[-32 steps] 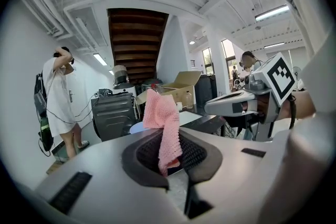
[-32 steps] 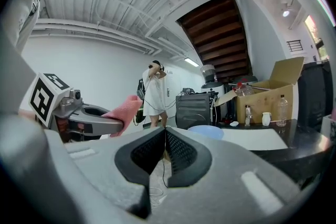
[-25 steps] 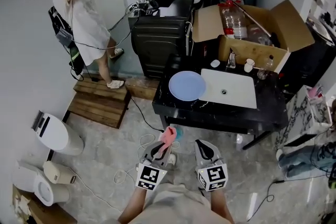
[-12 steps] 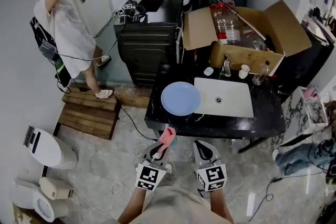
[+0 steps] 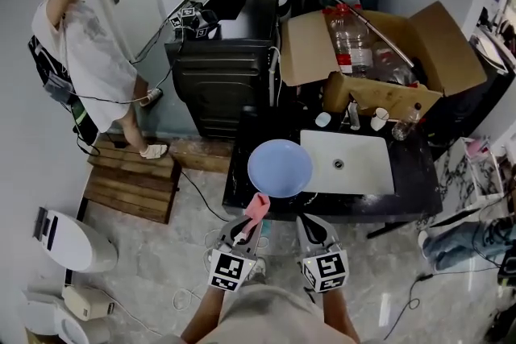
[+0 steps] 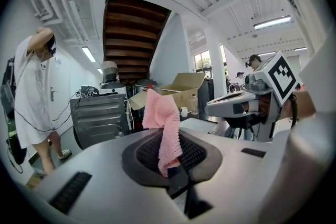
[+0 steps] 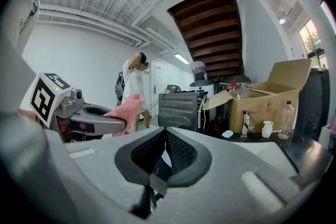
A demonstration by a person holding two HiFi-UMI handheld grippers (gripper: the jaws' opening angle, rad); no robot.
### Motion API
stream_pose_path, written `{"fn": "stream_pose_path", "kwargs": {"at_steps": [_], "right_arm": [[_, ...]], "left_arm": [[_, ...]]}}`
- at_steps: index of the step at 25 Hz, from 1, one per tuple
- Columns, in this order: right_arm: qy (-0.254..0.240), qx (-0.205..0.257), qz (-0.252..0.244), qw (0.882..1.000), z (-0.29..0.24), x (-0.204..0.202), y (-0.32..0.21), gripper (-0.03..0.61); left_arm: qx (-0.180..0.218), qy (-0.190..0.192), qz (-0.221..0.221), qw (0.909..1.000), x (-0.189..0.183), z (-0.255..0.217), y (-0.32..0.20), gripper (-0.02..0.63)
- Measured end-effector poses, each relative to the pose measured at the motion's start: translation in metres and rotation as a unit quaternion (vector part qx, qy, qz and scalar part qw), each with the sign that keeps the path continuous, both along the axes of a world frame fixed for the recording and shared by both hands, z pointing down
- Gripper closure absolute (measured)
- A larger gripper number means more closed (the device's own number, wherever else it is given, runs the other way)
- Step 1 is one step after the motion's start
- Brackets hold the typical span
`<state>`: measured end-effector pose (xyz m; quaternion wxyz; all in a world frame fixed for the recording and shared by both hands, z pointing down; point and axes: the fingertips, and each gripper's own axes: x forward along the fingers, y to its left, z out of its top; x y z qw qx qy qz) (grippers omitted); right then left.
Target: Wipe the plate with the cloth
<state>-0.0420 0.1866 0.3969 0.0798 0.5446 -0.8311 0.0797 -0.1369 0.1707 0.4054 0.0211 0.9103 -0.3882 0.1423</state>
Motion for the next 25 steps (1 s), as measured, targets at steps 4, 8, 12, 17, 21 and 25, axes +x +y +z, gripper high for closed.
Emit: {"fn": "stream_pose_path", "kwargs": {"at_steps": [4,8,12,17,21,25], "right_arm": [[0.002,-0.001,0.010,1.000,-0.002,-0.005,-0.031,0.572],[0.004,-0.002,0.020,1.000,0.000,-0.011,-0.059,0.572],[0.010,-0.006,0.029,1.000,0.001,-0.020,-0.084,0.572],[0.015,-0.007,0.043,0.999,0.003,-0.030,-0.105,0.572],[0.016,-0.014,0.056,0.998,0.009,-0.030,-0.113,0.572],[0.017,-0.018,0.072,0.997,0.011,-0.023,-0.118,0.572]], "left_arm": [[0.001,0.003,0.009,1.0000,-0.005,-0.003,-0.032,0.580],[0.000,0.006,0.018,0.9998,-0.011,0.000,-0.062,0.580],[0.000,0.013,0.030,0.9995,-0.016,0.000,-0.089,0.580],[-0.002,0.019,0.046,0.9987,-0.022,0.005,-0.114,0.580],[-0.005,0.023,0.056,0.9981,-0.020,0.009,-0.127,0.580],[-0.010,0.022,0.071,0.9972,-0.011,0.015,-0.135,0.580]]}}
